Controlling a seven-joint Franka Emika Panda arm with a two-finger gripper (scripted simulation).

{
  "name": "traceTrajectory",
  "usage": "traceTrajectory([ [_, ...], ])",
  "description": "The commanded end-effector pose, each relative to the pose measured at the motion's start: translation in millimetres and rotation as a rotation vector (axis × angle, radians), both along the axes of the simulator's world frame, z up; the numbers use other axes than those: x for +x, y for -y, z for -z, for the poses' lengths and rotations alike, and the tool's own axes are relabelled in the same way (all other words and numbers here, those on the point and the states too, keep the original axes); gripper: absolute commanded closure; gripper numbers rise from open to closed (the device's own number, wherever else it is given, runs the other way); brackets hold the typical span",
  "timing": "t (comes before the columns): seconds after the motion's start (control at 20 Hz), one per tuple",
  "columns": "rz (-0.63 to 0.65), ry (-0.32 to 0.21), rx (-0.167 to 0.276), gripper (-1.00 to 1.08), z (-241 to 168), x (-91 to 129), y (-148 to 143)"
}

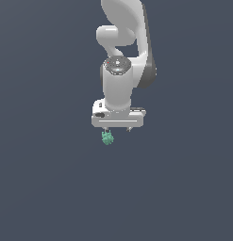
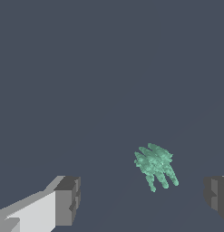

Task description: Pick up the object and move it to a goal position.

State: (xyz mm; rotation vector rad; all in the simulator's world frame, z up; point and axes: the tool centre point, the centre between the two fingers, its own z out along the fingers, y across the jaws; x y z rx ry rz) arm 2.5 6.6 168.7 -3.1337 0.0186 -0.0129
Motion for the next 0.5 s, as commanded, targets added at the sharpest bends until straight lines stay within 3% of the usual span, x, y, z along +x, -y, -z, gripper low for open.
traceTrajectory([
  [0.0, 0.0, 0.0, 0.0, -0.92, 0, 0, 0],
  [0.45, 0.047, 0.056, -0.018, -0.92, -22, 13, 19],
])
